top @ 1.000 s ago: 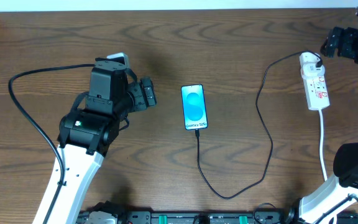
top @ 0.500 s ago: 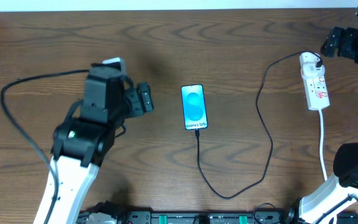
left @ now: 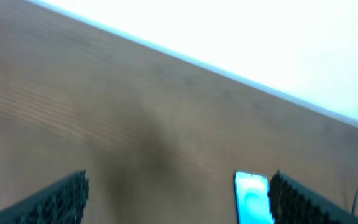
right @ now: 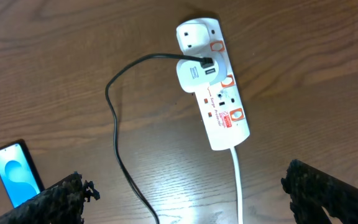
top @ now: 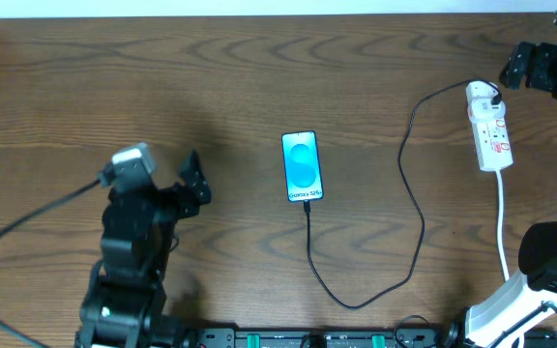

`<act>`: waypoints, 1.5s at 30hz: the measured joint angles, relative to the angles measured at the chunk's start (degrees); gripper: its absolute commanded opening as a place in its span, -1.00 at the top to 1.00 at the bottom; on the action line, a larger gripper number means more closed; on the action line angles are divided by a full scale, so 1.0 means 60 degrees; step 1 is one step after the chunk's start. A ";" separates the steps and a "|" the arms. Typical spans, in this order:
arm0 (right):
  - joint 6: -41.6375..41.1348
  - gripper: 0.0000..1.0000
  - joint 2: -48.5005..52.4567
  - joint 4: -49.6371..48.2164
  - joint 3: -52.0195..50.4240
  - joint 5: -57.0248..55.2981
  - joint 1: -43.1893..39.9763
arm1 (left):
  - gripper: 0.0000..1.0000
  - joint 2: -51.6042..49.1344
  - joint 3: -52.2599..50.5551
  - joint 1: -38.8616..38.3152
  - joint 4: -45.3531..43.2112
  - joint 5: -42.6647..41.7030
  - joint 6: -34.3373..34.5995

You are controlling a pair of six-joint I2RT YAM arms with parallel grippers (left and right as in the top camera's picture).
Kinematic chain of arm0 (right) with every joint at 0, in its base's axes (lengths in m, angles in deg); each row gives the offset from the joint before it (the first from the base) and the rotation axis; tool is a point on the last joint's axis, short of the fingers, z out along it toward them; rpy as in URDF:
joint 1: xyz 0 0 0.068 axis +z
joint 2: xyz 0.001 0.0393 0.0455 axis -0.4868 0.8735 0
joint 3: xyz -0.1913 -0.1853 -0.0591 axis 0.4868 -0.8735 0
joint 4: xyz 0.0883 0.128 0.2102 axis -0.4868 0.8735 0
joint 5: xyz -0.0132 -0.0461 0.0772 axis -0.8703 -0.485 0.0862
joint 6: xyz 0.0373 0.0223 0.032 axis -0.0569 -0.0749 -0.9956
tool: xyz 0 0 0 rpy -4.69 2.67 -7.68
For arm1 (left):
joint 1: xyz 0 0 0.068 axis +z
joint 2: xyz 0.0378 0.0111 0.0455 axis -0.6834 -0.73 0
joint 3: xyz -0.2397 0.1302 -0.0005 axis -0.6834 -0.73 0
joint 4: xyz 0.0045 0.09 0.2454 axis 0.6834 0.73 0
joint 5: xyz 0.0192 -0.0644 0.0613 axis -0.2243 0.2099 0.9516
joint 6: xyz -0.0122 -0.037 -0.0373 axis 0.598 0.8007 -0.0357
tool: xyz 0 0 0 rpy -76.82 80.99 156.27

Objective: Plug charger to phone and switch on socket

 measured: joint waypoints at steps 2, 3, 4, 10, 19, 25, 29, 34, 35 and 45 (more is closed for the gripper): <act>0.0000 -0.98 0.0000 -0.0004 0.0000 0.0000 0.0000 | -0.84 0.0805 -0.0991 0.0310 -0.0991 0.0015 0.0004; 0.0000 -0.99 0.0000 0.0004 0.0000 0.0004 0.0000 | -0.84 0.1144 -0.1417 0.0444 -0.1424 0.0040 -0.0004; 0.0000 -0.99 0.0000 -0.0004 0.0004 0.0004 0.0000 | -0.85 0.1483 -0.1916 0.0579 -0.2113 0.0036 0.0000; 0.0000 -0.99 0.0004 -0.0004 0.0000 0.0000 0.0000 | -0.84 0.3220 -0.4550 0.1202 -0.4641 0.0109 0.0000; 0.0000 -0.98 0.0004 -0.0004 0.0000 0.0000 0.0000 | -0.85 0.5293 -0.5927 0.1738 -0.3785 0.0113 -0.0146; 0.0000 -0.99 0.0004 0.0000 0.0000 -0.0004 0.0000 | -0.85 0.5643 -0.5836 0.2200 -0.2543 -0.0288 -0.0769; 0.0000 -0.98 0.0004 -0.0004 0.0000 0.0000 0.0000 | -0.85 0.5679 -0.5785 0.2200 -0.2430 -0.0794 -0.1599; 0.0000 -0.99 0.0004 -0.0004 0.0000 0.0000 0.0000 | -0.85 0.5679 -0.5781 0.2200 -0.2415 -0.0947 -0.1934; 0.0000 -0.99 0.0004 -0.0004 0.0000 0.0000 0.0000 | -0.85 0.5679 -0.5781 0.2200 -0.2415 -0.0947 -0.1953; 0.0000 -0.99 0.0004 -0.0004 0.0004 0.0000 0.0000 | -0.85 0.5679 -0.5781 0.2200 -0.2408 -0.1049 -0.1971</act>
